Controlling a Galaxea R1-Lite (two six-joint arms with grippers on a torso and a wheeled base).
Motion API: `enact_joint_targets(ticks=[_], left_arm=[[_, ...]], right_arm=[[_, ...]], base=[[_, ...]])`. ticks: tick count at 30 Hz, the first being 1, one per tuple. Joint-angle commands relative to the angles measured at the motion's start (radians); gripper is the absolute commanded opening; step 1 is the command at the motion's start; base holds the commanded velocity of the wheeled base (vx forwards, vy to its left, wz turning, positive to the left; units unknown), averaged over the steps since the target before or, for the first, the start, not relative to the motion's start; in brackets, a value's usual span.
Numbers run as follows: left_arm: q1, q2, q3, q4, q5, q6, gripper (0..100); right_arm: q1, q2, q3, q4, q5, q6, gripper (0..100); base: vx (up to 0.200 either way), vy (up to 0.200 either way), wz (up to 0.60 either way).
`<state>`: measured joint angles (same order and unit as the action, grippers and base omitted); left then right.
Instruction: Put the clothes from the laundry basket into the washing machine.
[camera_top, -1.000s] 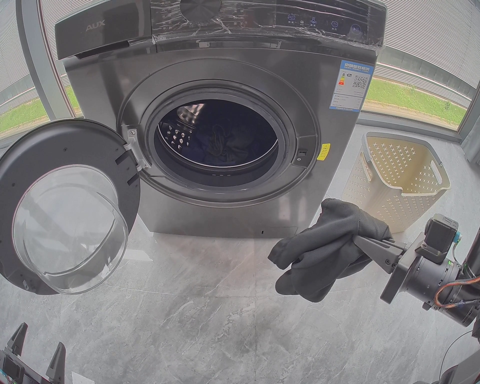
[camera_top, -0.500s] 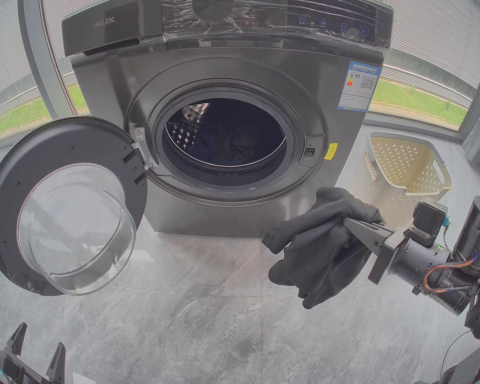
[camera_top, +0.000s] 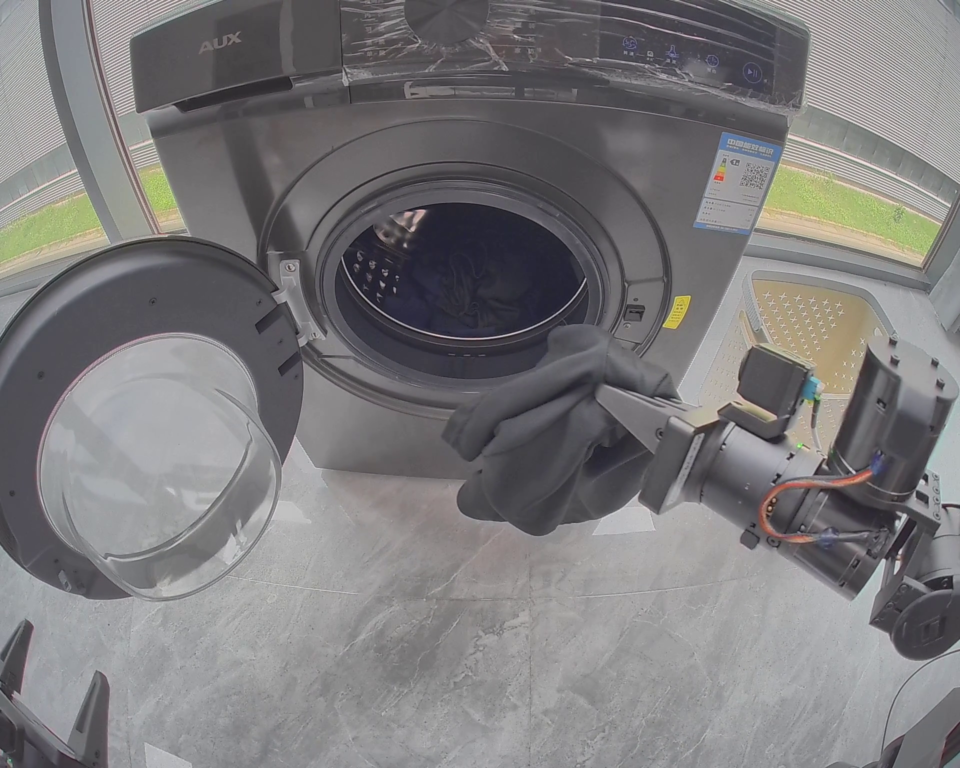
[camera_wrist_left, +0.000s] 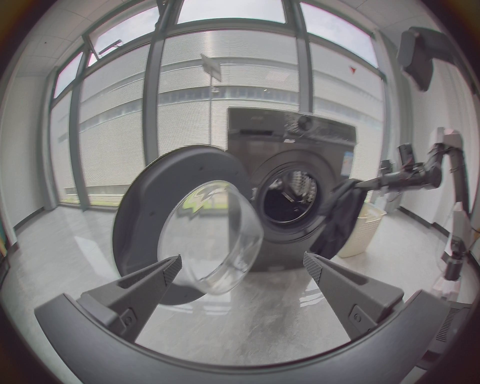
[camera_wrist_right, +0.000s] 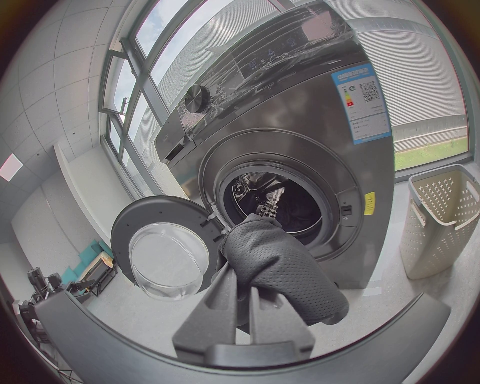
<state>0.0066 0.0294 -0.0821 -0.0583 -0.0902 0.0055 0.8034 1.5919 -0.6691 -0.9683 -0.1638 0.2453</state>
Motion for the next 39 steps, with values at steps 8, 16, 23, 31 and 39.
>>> enact_joint_targets(ticks=[8, 16, 23, 31, 39], left_arm=[[-0.031, 0.592, -0.093, -0.276, -0.358, 0.034, 100], [-0.204, 0.934, -0.094, -0.549, -0.358, 0.042, 100], [-0.316, 1.182, -0.153, -0.667, -0.353, 0.04, 100], [-0.408, 1.373, -0.242, -0.793, -0.355, 0.027, 100], [-0.424, 1.517, -0.337, -0.795, -0.355, 0.025, 100]], right_arm=[[0.056, 0.26, -0.224, -0.168, -0.003, 0.022, 0], [0.068, 0.29, -0.253, -0.182, 0.023, 0.02, 0], [0.062, 0.309, -0.293, -0.182, 0.047, 0.02, 0], [0.057, 0.327, -0.291, -0.181, 0.038, 0.017, 0], [0.054, 0.324, -0.288, -0.173, 0.035, 0.015, 0]], base=[[0.0, 0.0, 0.0], [0.0, 0.0, 0.0], [0.0, 0.0, 0.0], [0.0, 0.0, 0.0], [0.0, 0.0, 0.0]])
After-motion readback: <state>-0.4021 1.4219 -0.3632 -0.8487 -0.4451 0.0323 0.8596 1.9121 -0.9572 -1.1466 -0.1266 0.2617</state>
